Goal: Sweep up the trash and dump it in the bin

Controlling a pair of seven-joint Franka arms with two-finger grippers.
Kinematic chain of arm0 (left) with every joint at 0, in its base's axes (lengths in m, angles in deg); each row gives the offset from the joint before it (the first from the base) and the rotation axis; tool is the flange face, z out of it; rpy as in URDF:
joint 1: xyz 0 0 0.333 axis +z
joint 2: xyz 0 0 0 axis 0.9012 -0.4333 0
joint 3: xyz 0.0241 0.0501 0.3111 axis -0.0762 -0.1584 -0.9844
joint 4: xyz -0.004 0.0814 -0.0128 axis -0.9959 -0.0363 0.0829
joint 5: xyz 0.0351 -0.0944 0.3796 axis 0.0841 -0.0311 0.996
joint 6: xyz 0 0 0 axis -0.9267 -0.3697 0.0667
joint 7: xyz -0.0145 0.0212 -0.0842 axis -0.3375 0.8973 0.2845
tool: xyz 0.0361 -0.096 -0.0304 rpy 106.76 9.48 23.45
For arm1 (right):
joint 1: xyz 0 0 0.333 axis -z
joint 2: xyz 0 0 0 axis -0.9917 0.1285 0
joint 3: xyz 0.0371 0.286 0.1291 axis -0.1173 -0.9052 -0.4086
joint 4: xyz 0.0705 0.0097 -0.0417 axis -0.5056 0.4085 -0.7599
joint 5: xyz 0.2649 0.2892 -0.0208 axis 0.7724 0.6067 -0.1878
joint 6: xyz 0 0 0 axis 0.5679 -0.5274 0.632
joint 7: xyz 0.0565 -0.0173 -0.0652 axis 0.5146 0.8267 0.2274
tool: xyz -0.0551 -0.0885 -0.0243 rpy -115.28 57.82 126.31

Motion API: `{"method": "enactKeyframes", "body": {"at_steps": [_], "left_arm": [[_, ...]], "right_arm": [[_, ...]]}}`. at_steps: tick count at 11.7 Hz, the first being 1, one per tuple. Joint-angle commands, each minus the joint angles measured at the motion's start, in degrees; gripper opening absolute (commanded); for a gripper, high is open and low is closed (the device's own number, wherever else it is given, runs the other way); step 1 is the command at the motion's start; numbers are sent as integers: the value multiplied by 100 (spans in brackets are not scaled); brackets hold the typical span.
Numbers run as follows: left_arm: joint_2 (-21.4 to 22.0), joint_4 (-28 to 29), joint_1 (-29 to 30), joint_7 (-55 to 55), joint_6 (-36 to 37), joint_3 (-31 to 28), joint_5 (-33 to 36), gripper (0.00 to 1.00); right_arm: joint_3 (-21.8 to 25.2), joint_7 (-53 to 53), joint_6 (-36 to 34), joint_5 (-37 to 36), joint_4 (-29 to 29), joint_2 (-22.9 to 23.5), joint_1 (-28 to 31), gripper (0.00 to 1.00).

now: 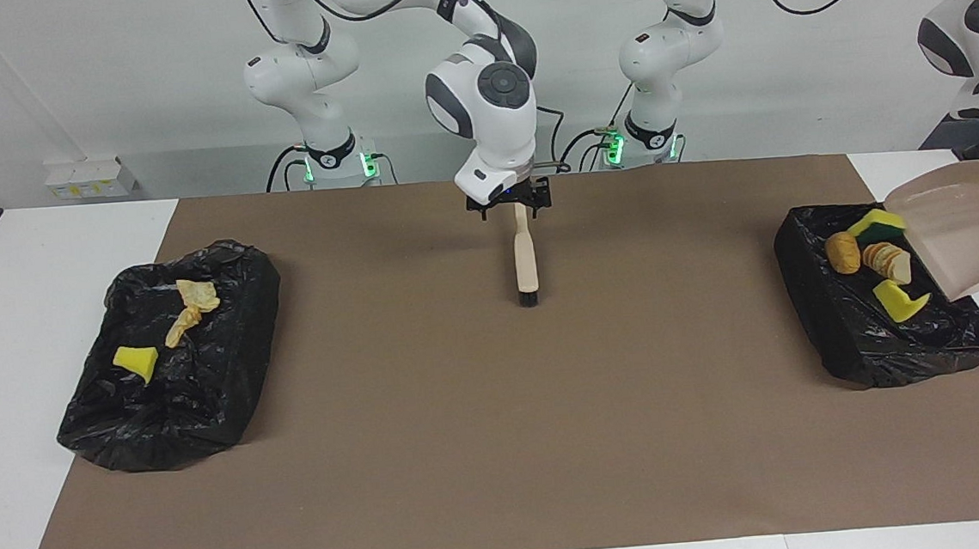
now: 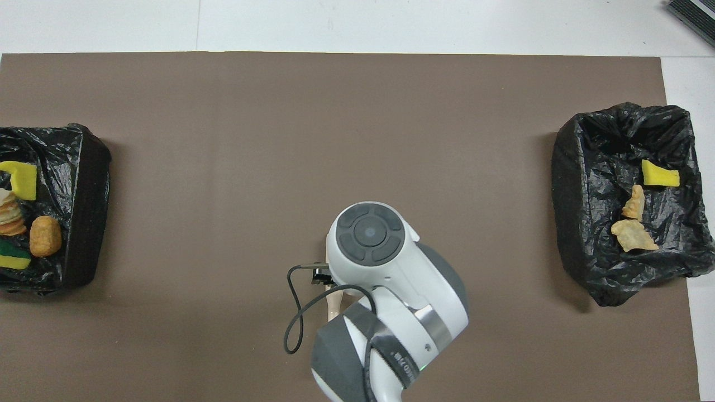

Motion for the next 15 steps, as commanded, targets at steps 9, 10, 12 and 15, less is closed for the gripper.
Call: {"method": "enactKeyframes", "body": {"at_steps": [9,10,12,15], "left_arm": [[36,485,-1869,2510,1231,-2,-2764,0],[-51,495,-2186,3294,1292,-2,-2836,0],[-454,426,-2819,4718,1293,-2,-3029,0],[-1052,-3,-3584,6750,1266,-2,-3871,0]], "right_arm": [[-12,2969,-1813,-952,-1747,-498,2382,100],[-12,2996,-1830,-1041,-1738,-516,2523,100],[-20,3005,-1865,-1033,-1712,-569,2778,100],[-3,3005,-1848,-1051,-1729,-560,2972,100]]}}
